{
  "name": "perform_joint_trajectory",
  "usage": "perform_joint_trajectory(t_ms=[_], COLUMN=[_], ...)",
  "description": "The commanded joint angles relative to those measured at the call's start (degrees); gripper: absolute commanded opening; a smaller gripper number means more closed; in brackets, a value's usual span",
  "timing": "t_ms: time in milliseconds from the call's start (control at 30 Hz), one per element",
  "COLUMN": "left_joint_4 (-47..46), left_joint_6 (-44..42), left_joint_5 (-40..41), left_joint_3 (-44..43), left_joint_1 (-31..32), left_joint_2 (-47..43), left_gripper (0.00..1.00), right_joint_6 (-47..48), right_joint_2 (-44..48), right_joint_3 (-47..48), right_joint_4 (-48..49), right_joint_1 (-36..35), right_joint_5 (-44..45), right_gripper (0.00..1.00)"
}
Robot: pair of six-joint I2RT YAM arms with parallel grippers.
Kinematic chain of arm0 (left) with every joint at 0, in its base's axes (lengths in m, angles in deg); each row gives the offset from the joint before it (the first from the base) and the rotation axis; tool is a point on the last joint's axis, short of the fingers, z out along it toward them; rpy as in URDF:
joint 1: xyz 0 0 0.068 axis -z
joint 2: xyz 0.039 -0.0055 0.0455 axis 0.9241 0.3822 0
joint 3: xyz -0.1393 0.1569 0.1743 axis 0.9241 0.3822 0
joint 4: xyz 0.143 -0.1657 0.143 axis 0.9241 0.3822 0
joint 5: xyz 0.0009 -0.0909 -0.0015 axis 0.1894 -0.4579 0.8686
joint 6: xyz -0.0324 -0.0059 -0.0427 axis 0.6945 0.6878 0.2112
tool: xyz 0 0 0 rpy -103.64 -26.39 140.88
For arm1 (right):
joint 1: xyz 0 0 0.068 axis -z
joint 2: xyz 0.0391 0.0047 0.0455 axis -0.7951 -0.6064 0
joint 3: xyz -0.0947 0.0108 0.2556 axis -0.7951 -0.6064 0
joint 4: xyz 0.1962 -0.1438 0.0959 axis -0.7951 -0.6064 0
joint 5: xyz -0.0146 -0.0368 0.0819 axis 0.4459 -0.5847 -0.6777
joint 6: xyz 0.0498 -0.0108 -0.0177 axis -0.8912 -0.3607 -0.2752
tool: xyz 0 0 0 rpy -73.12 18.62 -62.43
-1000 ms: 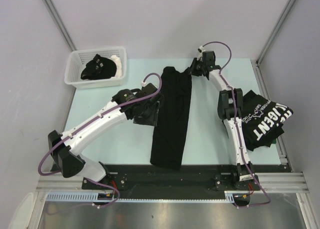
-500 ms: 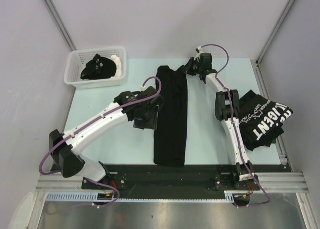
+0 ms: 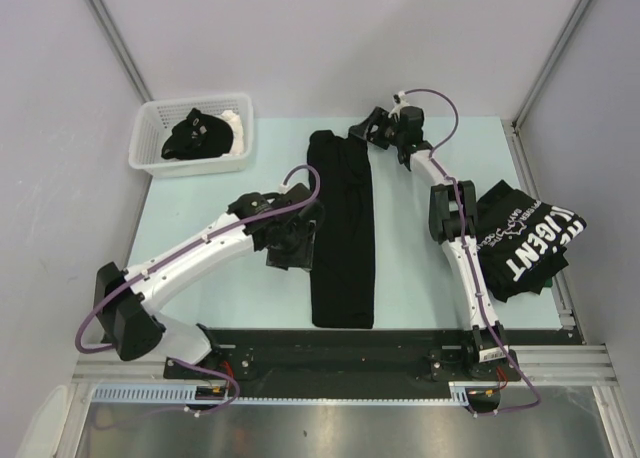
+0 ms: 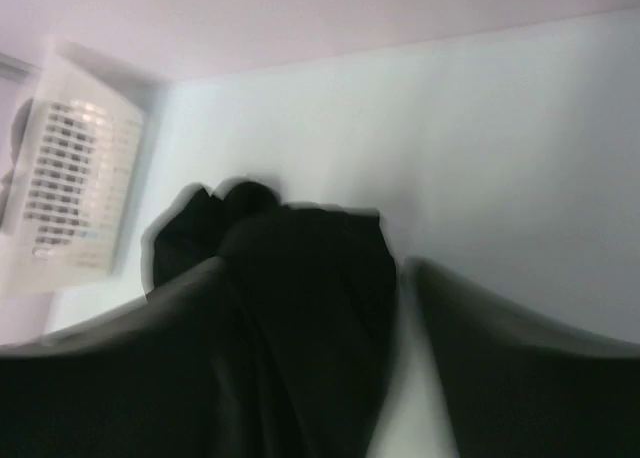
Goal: Fold and stack the t-shirts
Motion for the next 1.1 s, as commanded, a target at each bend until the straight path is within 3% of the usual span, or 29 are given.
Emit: perform_joint_trajectory(t_ms=[0, 300, 533, 667, 867, 1067], left_joint_4=[-3.52, -13.1, -24.51, -28.13, -30.51, -33.23], left_joint_6=[0.59, 1.46, 3.22, 2.35, -1.43, -3.81], left_joint_5=[-2.41, -6.28, -12.34, -14.36, -14.89, -16.47], left_joint_3=[2.02, 12.48, 25.73, 29.62, 30.86, 32.26], left_joint_1=[-0.21, -0.21, -0.21, -0.21, -0.21, -0.21], left_joint_2=[-3.44, -7.31, -11.79, -12.41, -11.8, -11.62], left_gripper=[0.55, 0.55, 0.56, 0.56, 0.56, 0.56], right_joint_6=[3.13, 12.17, 21.4, 29.3, 32.33, 26.09], right_joint_2=[6.03, 25.24, 42.66, 49.96, 64.63, 66.68], right_joint_3=[-2.82, -19.51, -30.26, -31.04, -48.17, -51.35], right_joint_4=[3.16, -5.01, -21.6, -34.35, -29.37, -42.96], right_joint_1=[0.19, 3.27, 1.43, -6.1, -16.85, -17.29], right_joint_5=[1.66, 2.88, 9.03, 26.46, 53.99, 50.53], right_gripper=[1.0, 1.0, 1.0, 1.0, 1.0, 1.0])
